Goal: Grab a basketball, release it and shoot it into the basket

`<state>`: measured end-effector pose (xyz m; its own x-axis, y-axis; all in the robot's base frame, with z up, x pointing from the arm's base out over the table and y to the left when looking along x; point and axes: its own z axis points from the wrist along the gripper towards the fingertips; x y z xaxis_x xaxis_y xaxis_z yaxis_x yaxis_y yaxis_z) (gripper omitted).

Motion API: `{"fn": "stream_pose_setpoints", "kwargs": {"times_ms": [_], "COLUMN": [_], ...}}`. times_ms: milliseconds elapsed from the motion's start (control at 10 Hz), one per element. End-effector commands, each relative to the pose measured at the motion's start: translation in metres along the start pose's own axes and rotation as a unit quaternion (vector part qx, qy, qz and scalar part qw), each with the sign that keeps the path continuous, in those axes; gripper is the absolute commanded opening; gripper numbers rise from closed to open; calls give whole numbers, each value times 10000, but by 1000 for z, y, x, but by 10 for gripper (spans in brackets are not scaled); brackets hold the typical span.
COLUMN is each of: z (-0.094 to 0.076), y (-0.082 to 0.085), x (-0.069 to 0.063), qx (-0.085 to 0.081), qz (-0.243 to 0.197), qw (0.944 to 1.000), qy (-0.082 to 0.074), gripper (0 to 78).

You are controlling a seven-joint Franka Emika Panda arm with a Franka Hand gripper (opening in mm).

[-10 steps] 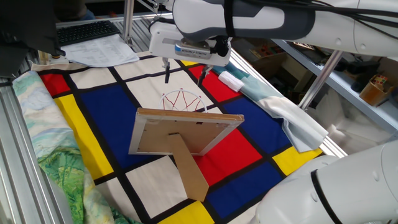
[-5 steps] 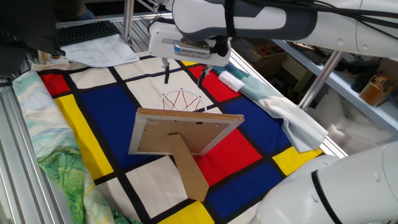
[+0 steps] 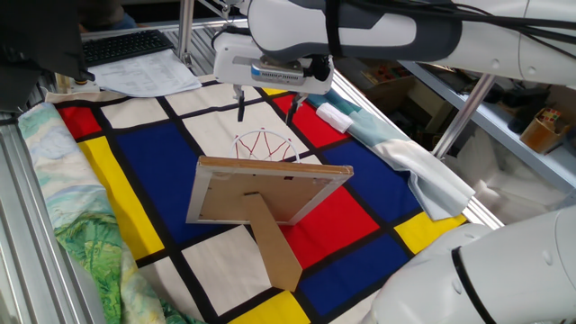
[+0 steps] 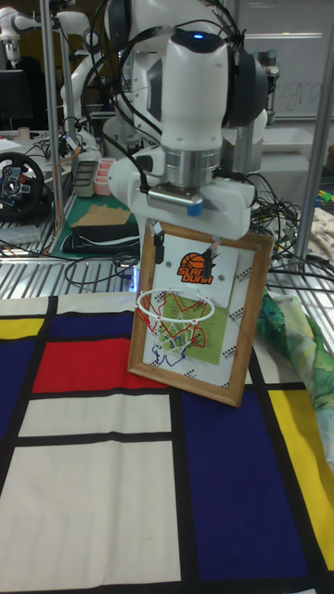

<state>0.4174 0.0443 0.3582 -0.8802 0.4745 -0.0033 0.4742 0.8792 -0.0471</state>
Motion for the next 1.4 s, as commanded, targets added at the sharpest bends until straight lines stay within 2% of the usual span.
{"fn": "stream_pose_setpoints", "kwargs": {"times_ms": [100,200,400,500,600,700,900,1400], "z": [0,-1,-1,-1,-1,-1,-1,-2], "y": [0,1,1,1,1,1,1,1], "x": [0,1,1,1,1,1,1,1], "qx": [-3,5,24,32,137,159,112,40], "qz": [39,-45,-499,-554,-794,-969,-1084,-1185], "qw": [10000,10000,9987,9984,9966,9949,9936,9925], "qy": [1,-44,-92,-95,-163,-227,-300,-288], "gripper": [774,774,774,774,774,774,774,774]}}
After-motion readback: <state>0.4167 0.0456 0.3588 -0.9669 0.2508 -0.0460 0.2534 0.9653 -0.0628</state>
